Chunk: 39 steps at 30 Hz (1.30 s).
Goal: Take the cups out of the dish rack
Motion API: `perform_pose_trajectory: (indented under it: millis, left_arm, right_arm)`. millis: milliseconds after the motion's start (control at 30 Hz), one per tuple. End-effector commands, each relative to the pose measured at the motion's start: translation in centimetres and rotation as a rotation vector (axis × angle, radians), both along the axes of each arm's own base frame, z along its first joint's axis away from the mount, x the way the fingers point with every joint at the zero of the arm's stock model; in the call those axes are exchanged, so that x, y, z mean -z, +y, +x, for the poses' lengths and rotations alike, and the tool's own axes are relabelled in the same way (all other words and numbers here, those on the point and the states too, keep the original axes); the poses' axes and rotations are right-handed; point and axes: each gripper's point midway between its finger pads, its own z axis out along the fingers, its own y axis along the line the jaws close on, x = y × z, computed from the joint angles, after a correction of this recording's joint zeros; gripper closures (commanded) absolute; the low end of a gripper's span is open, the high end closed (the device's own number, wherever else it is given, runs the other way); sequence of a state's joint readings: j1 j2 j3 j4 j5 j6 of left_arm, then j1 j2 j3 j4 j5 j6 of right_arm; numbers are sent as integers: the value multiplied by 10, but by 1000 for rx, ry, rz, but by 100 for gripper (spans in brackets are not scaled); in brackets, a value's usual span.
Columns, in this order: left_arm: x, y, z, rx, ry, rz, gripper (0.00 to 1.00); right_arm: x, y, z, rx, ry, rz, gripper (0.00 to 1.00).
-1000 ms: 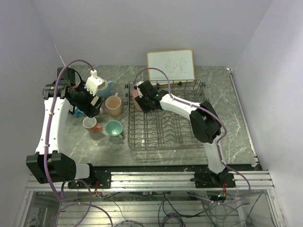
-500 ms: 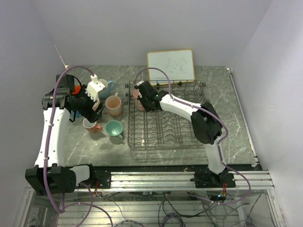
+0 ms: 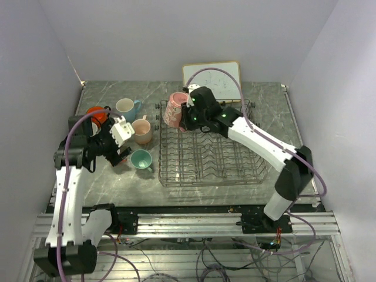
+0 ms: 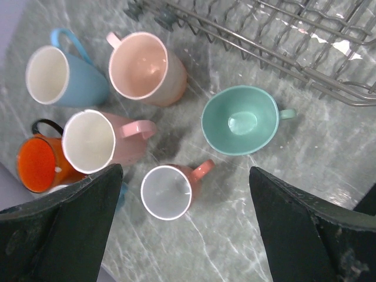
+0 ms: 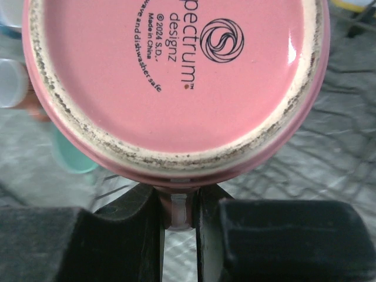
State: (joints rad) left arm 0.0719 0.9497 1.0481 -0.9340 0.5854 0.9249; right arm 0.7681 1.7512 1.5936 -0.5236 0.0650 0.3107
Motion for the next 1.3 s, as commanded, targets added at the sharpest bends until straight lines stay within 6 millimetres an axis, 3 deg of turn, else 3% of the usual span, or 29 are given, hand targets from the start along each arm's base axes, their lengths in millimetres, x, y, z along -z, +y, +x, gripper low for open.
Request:
perform_pose_trajectory:
  millis: [0, 267, 533, 733, 967, 1133, 1267]
  left_arm:
    - [-27, -14, 2, 126, -260, 18, 1]
    - [-62, -28, 2, 174, -452, -39, 0]
    - [-87, -36, 3, 204, -514, -81, 1]
    - [-100, -40, -2, 213, -530, -103, 3]
    - [-116, -49, -15, 225, -531, -174, 7]
    - [-134, -53, -20, 226, -538, -212, 10]
    - [-138, -54, -25, 238, -520, -209, 15]
  right_arm:
    - [-75, 33, -39, -78, 39, 391, 100]
    - [-138, 57, -97, -231, 175, 720, 100]
    - [-171, 75, -146, -415, 384, 1043, 100]
    - [-177, 81, -171, -501, 532, 1178, 100]
    - [-190, 85, -188, -543, 608, 1328, 100]
    - [-195, 97, -199, -578, 650, 1365, 100]
    - [-196, 101, -207, -606, 676, 1384, 100]
